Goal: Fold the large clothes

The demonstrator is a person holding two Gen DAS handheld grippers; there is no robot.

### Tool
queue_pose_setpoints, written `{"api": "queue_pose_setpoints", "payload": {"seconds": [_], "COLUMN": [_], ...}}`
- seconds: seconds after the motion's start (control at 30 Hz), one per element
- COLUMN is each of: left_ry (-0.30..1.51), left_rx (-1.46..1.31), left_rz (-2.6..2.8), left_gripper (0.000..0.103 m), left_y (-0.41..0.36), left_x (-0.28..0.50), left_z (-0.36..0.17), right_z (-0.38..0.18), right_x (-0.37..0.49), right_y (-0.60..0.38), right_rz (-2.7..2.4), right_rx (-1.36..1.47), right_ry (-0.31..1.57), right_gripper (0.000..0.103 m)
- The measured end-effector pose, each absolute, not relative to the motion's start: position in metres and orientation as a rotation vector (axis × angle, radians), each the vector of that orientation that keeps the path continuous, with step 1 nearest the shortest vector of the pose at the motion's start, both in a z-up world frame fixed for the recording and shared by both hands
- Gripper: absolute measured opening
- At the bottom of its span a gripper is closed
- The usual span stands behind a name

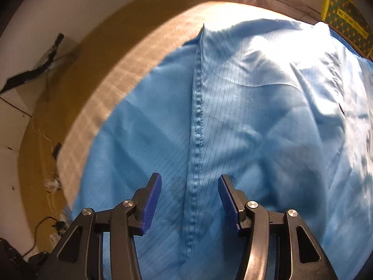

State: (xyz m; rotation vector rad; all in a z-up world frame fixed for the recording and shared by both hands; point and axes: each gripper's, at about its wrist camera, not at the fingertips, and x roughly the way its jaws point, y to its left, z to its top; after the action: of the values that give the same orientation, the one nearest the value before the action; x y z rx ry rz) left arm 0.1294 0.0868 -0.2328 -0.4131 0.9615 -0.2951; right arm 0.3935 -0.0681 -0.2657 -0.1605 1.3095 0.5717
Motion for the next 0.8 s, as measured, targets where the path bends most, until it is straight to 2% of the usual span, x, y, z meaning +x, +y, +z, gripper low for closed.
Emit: {"api": "queue_pose_setpoints", "payload": {"seconds": [0.07,0.1,0.13,0.17,0.23,0.47,0.77,0.8], "left_ry": [0.965,0.967,0.967,0.969,0.97,0.974,0.975,0.974], "left_rx": [-0.422,-0.425,-0.428,-0.43,-0.436,-0.508,-0.565,-0.571], "left_rz": [-0.297,-0.299,-0.3,-0.3,-0.3,-0.286,-0.294,-0.293], "left_gripper": [0.058,0.058,0.058,0.058,0.058,0.058,0.058,0.058], "left_y": [0.089,0.09,0.091,0.092,0.094,0.112,0.12,0.121], "left_x": [0.131,0.132,0.133,0.134,0.135,0.142,0.158,0.16], "left_z": [-0.236,-0.237,-0.238,-0.24,-0.243,-0.254,-0.259,-0.259], "right_z": [-0.274,-0.275,-0.275,-0.276,-0.276,-0.25,-0.243,-0.248], "right_x": [0.397,0.398,0.399,0.402,0.408,0.445,0.491,0.492], "right_y": [-0.059,-0.055,-0.052,-0.049,-0.046,-0.033,-0.021,-0.017], "right_rz": [0.546,0.532,0.521,0.501,0.507,0.568,0.616,0.624], "right_rx": [-0.238,-0.269,-0.291,-0.319,-0.313,-0.075,0.281,0.286], "right_ry": [1.318,1.306,1.302,1.3,1.309,1.264,1.21,1.234], "right_gripper": [0.051,0.045,0.033,0.026,0.0,0.0,0.0,0.005]}}
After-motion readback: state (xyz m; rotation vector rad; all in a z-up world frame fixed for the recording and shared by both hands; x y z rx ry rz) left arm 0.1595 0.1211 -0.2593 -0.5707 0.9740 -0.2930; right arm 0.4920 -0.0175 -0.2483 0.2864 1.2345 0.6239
